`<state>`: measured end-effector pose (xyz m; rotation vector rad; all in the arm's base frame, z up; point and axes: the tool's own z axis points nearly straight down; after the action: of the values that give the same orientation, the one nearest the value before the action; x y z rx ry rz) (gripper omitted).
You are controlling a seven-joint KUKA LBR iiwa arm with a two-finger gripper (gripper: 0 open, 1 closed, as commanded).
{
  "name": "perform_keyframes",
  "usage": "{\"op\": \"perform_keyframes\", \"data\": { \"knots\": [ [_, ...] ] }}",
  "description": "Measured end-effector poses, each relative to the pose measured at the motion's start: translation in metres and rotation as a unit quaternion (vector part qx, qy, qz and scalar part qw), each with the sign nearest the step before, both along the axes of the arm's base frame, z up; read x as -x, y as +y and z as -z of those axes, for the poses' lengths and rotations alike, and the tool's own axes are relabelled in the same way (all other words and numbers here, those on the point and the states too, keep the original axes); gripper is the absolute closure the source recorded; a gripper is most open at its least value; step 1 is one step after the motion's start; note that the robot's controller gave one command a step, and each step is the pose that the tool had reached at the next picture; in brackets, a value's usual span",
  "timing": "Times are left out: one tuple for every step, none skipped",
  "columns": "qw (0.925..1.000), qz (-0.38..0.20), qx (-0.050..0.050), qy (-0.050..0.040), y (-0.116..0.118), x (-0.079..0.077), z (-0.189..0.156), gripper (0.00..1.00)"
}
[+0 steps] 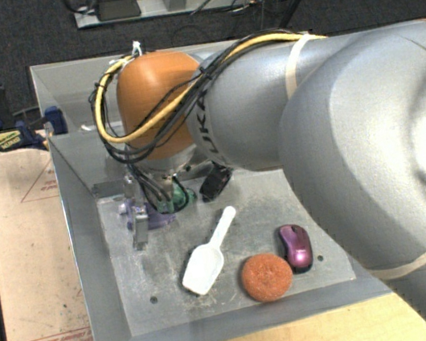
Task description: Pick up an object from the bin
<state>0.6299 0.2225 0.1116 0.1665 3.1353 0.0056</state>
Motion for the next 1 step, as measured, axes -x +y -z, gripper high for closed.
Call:
{"op": "perform_keyframes", "data": {
  "knots": [
    [0.9988,-0.048,0.001,0.0016,-0.0220,-0.0043,0.0079,0.00]
  ]
}}
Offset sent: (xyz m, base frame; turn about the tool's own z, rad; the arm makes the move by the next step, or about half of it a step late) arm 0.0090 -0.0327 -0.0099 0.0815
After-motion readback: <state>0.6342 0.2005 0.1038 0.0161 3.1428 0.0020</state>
